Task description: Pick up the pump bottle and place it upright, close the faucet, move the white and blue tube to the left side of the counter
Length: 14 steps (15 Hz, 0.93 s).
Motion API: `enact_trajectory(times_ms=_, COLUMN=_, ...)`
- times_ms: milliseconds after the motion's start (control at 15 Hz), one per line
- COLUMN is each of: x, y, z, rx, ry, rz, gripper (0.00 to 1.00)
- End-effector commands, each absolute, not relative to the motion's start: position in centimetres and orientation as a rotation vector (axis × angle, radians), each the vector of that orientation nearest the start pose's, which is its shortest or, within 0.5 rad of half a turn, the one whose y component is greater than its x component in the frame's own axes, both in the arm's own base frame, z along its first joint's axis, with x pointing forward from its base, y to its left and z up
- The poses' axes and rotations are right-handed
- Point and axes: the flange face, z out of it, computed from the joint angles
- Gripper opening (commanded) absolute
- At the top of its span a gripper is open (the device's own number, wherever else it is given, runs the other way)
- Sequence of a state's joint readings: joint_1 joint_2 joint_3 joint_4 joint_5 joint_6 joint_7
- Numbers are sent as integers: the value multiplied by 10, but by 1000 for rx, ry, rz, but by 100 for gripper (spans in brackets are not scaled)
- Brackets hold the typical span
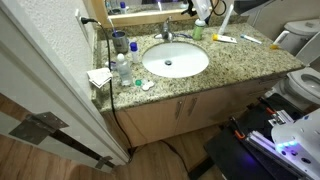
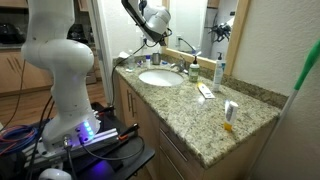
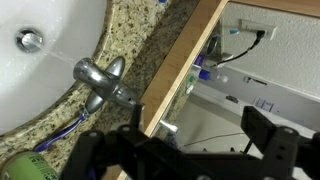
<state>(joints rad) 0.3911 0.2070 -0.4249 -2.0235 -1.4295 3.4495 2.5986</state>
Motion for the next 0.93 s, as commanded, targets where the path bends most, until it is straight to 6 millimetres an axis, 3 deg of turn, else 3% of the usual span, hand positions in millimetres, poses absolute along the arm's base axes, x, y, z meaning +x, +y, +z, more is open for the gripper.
enact_trajectory(times_ms=0, x=548, y=113, z=390, rx=-2202, ry=1091, rz=-942, gripper=100)
enact_trajectory(times_ms=133, x=541, y=116, z=367, rx=-2301, ry=1114, rz=-985, gripper=100)
enact_trajectory(times_ms=267, x=544, y=123, z=370, rx=-2393, ry=1132, rz=-1055, gripper=100)
enact_trajectory(times_ms=333, x=554, y=121, z=362, rx=-2322, ry=1135, rz=-1006, gripper=100)
enact_trajectory(times_ms=467, x=554, y=129, z=364, rx=-2370, ry=1132, rz=-1040, gripper=100)
enact_trajectory(times_ms=600, x=533, y=130, z=330, rx=-2526, ry=1090, rz=-941, gripper=100)
enact_trajectory(times_ms=733, x=522, y=129, z=315, rx=-2603, ry=1113, rz=-875, gripper=100)
enact_trajectory(times_ms=800, x=521, y=128, z=318, rx=-2631, ry=1132, rz=-860, gripper=100)
enact_trajectory(times_ms=867, x=525, y=125, z=333, rx=-2610, ry=1169, rz=-854, gripper=100)
